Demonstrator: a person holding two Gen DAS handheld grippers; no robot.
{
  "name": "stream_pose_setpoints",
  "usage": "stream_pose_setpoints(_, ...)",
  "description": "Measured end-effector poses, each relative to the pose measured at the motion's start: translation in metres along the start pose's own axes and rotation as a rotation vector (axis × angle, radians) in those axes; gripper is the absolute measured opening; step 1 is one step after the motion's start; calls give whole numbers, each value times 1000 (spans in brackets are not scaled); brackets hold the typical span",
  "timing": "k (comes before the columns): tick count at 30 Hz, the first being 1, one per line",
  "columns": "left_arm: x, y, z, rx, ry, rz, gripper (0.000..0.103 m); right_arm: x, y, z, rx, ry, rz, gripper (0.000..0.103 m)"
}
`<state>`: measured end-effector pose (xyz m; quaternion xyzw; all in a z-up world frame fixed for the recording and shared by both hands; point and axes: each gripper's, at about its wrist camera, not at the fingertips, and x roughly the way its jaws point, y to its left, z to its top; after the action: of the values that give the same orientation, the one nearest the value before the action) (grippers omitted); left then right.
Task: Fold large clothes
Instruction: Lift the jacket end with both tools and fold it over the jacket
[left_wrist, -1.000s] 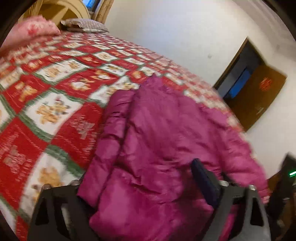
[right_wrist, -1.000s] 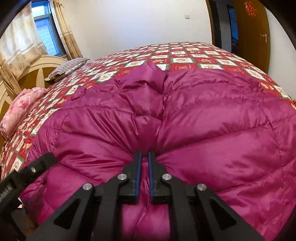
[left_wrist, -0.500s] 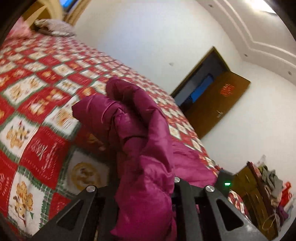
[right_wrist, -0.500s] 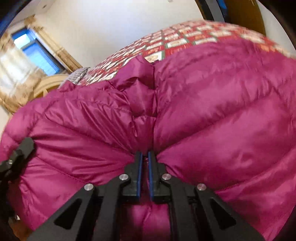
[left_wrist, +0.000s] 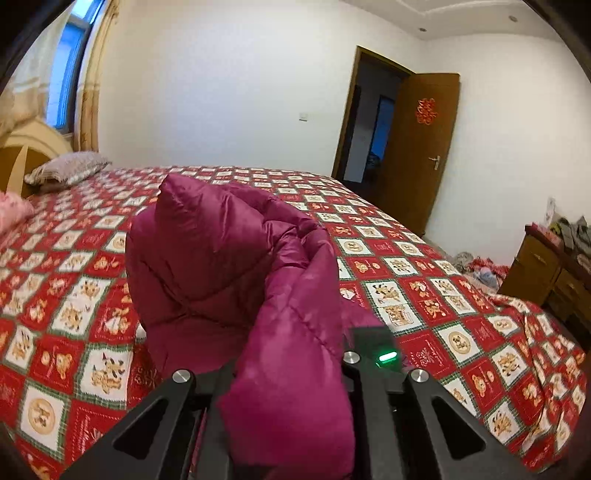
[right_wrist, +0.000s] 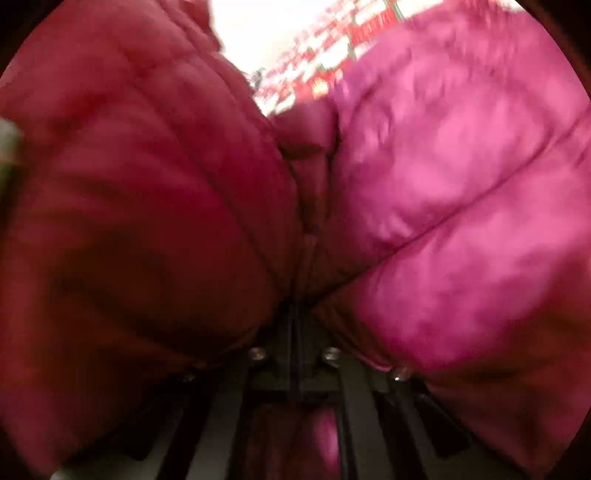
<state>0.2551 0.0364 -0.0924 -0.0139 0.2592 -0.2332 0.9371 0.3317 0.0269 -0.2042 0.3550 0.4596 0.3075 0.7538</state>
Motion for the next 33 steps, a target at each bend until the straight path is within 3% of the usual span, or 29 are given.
stream_pose_setpoints(4, 20, -25, -6, 78, 29, -9, 11, -66, -8, 10, -42, -117, -73, 8)
stream_pose_setpoints(9, 44, -69, -26, 211, 88, -37, 11, -156, -37, 16, -37, -281, -253, 8)
stream_pose_setpoints(15, 76, -108, -58, 359, 183, -74, 11, -206, -62, 9, -7, -357, -353, 8)
stream_pose_setpoints(19, 96, -121, -75, 397, 234, -93, 12, -206, -53, 1, -38, -377, -366, 8)
stream_pose_setpoints(22, 106, -119, -80, 368, 255, -122, 12, -216, -37, 9, -115, -388, -323, 9)
stream_pose_setpoints(28, 112, -115, -82, 339, 269, -133, 12, -173, -25, 43, -269, -267, -236, 9)
stream_pose_setpoints(33, 109, -113, -81, 329, 257, -134, 14, -140, -53, 47, -229, -187, -380, 4)
